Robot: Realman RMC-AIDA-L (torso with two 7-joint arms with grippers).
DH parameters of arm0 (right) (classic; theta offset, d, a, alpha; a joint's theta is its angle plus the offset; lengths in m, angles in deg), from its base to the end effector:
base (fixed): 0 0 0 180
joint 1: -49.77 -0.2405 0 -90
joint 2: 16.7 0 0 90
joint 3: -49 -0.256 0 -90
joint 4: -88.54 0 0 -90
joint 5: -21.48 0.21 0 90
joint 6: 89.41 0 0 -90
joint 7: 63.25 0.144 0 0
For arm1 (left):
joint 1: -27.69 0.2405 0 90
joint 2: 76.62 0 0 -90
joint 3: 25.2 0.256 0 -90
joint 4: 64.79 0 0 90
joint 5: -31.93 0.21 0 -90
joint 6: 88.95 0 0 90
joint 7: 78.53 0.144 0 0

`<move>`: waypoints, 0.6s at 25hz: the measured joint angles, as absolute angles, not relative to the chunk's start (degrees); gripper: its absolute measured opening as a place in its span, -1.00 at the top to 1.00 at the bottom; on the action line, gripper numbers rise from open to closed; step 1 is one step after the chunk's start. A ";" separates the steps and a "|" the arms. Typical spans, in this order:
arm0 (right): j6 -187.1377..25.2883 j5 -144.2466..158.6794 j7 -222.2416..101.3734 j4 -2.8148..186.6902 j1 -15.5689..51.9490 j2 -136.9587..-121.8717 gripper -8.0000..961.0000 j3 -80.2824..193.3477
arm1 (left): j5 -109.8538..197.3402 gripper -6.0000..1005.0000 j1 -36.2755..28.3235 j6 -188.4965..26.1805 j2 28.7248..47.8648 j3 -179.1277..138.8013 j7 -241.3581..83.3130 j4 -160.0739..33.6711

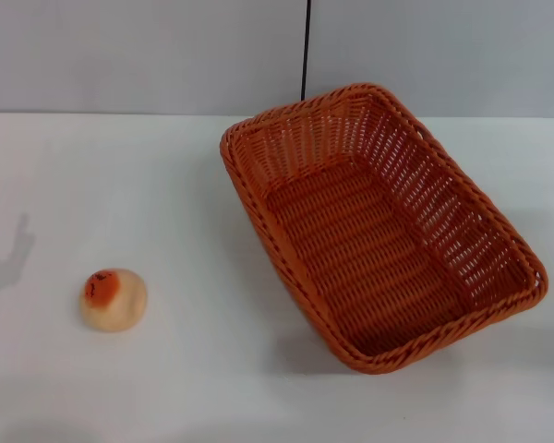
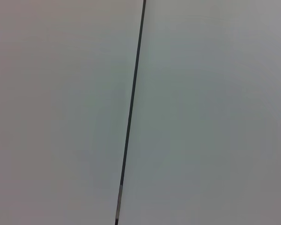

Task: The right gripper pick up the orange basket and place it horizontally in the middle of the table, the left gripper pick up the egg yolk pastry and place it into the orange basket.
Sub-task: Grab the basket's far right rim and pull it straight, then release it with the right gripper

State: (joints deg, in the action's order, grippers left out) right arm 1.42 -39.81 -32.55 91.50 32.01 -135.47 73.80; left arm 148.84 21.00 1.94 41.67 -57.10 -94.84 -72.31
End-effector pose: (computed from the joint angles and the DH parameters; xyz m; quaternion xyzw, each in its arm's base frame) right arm 0.3478 0.2669 0.0361 -0.6404 0.2262 0.4452 0.5836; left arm -0.3735 0.2024 0.0167 -0.6183 -0.2441 -0.3680 0.6502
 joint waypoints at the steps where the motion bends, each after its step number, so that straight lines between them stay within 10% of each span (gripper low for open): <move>1: 1.40 -41.31 -30.16 93.58 32.36 -135.44 -0.72 73.79 | 148.84 -0.65 21.00 1.94 41.67 -57.10 -94.84 -72.31; 15: -0.38 -81.70 36.72 141.68 32.42 -134.97 -0.71 73.70 | 148.46 -0.65 20.09 1.74 41.58 -57.46 -95.01 -70.81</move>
